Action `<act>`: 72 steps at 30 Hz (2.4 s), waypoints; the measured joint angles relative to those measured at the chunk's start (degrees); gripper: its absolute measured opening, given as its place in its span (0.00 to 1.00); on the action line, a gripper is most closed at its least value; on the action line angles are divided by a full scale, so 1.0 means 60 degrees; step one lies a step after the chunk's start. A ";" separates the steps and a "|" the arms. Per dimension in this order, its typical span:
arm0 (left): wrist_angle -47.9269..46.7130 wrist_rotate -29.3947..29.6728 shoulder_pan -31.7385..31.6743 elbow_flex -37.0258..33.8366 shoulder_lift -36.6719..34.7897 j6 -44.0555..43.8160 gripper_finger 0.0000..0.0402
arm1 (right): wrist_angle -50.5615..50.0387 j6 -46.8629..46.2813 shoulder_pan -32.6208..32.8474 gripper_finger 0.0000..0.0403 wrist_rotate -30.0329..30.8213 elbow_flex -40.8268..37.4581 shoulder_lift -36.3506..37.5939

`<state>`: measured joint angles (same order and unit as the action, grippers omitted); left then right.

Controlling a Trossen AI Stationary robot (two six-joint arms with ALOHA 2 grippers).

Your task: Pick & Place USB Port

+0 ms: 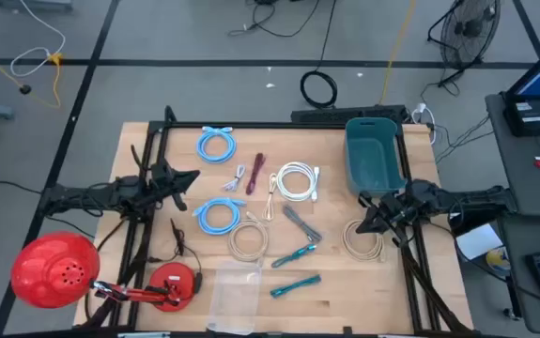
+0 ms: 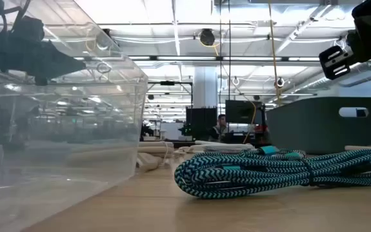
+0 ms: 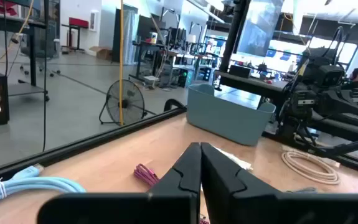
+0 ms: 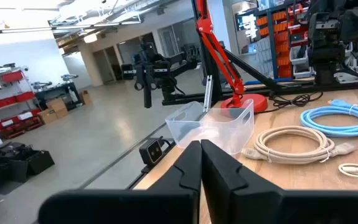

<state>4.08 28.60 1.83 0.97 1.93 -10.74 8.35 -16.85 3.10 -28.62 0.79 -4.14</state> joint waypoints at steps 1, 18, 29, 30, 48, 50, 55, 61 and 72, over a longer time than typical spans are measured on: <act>0.0001 0.0003 0.0003 0.0000 0.0003 0.0000 0.02 | 0.0002 0.0001 0.0000 0.00 0.0004 0.0002 -0.0001; 0.0001 0.0000 0.0001 0.0001 0.0001 0.0000 0.02 | 0.0002 0.0001 -0.0002 0.00 0.0004 0.0000 -0.0001; 0.0004 0.0007 0.0002 0.0002 0.0020 -0.0001 0.02 | -0.0006 0.0017 -0.0360 0.00 -0.0286 0.0002 0.0239; 0.0013 0.0005 0.0003 0.0004 0.0045 0.0002 0.02 | 0.0049 0.0046 -0.0493 0.00 -0.0197 0.0002 0.0113; 0.0048 -0.0049 0.0003 0.0000 0.0513 0.0000 0.02 | 0.0078 -0.0001 -0.1018 0.00 0.0510 0.0009 -0.0476; 0.0083 -0.0041 0.0003 0.0000 0.0499 0.0000 0.02 | 0.0016 -0.0002 -0.1018 0.00 0.0510 0.0009 -0.0494; 0.0069 -0.0032 0.0003 0.0000 0.0510 0.0000 0.02 | 0.0009 0.0001 -0.1018 0.00 0.0510 0.0009 -0.0495; 0.0071 -0.0022 0.0003 0.0000 0.0510 0.0000 0.02 | 0.0005 -0.0002 -0.1018 0.00 0.0510 0.0009 -0.0495; 0.0070 -0.0022 0.0003 0.0000 0.0510 0.0000 0.02 | 0.0005 -0.0001 -0.1018 0.00 0.0510 0.0009 -0.0495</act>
<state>4.49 28.47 1.85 0.97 4.99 -10.74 8.38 -16.86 -3.01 -25.56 0.84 -7.11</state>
